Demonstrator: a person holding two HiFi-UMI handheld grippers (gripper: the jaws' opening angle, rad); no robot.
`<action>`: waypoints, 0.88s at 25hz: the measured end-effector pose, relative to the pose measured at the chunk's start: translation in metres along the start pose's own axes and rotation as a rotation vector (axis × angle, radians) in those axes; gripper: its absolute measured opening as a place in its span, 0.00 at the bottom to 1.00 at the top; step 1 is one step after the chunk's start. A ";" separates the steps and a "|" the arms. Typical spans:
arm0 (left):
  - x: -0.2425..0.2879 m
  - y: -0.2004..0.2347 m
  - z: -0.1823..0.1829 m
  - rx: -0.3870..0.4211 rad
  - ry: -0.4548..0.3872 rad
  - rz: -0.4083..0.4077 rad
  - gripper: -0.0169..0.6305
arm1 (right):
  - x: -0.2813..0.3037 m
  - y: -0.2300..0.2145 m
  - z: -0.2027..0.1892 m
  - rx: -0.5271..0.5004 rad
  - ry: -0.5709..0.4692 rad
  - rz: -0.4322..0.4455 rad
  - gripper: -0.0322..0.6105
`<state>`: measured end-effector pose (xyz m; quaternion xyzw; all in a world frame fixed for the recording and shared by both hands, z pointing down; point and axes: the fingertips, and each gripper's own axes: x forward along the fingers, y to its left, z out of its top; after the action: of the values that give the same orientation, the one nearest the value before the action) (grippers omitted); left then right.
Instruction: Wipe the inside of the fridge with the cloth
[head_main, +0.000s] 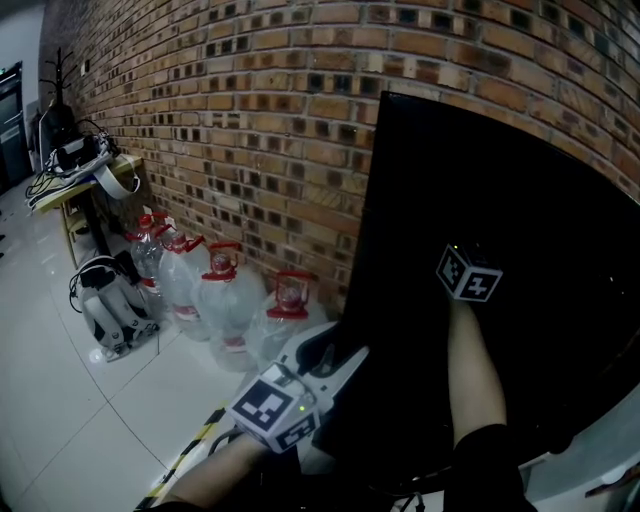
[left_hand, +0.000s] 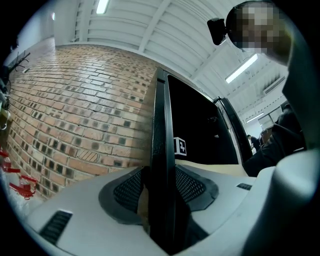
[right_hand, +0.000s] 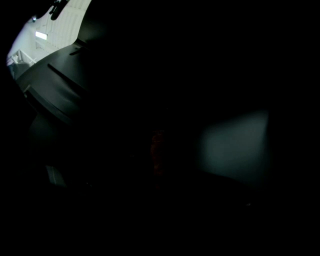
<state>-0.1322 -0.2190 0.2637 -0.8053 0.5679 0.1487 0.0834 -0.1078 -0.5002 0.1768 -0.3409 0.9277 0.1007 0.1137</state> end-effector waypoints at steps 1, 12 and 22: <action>0.000 0.000 0.000 -0.001 -0.001 0.003 0.34 | 0.003 -0.001 -0.001 -0.004 0.004 -0.001 0.16; -0.001 0.000 0.000 0.009 -0.003 0.005 0.34 | -0.016 -0.004 0.003 -0.031 0.013 -0.054 0.16; -0.009 -0.007 0.005 0.065 -0.023 0.012 0.34 | -0.124 0.055 0.034 0.072 -0.118 0.109 0.16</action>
<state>-0.1293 -0.2072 0.2623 -0.7968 0.5764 0.1400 0.1150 -0.0470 -0.3746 0.1852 -0.2791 0.9397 0.0931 0.1746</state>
